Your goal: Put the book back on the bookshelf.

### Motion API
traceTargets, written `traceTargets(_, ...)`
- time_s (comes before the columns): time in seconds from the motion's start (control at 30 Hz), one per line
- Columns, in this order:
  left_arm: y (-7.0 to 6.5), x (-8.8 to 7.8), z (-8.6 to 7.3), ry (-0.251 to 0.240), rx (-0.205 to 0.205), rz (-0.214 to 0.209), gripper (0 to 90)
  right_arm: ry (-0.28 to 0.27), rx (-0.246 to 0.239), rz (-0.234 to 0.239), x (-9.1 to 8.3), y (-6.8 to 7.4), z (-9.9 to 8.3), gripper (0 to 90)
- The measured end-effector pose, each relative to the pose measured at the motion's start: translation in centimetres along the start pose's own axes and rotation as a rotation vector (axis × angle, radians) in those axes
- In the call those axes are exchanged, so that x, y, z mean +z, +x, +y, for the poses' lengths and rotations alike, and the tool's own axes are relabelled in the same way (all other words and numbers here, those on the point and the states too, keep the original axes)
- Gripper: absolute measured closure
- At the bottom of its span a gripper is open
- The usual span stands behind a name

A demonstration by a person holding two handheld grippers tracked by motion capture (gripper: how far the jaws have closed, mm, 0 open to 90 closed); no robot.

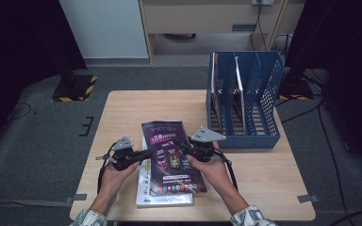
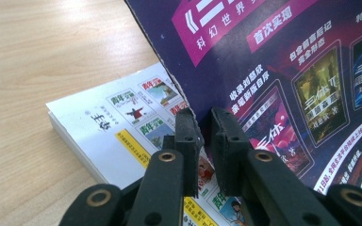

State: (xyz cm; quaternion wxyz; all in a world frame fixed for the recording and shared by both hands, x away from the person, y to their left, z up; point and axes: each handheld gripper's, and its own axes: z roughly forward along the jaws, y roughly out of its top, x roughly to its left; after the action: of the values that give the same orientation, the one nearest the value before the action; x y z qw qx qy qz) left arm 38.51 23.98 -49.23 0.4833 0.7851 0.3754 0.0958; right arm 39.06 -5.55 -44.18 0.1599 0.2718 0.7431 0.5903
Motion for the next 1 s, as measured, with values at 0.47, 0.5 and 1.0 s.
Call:
traceTargets(0.47, -0.4, -0.6, 0.7, -0.050, 0.034, 0.004, 82.3, 0.039, 0.006, 0.011, -0.2, -0.2, 0.6, 72.0)
traceTargets(0.5, -0.4, -0.7, 0.8, -0.053, 0.039, 0.007, 82.3, 0.040, 0.011, 0.012, -0.2, -0.2, 0.7, 71.2)
traceTargets(1.0, -0.8, -1.2, 1.4, -0.116, 0.052, 0.015, 81.6, 0.090, 0.025, 0.016, -0.3, -0.4, 1.1, 81.9)
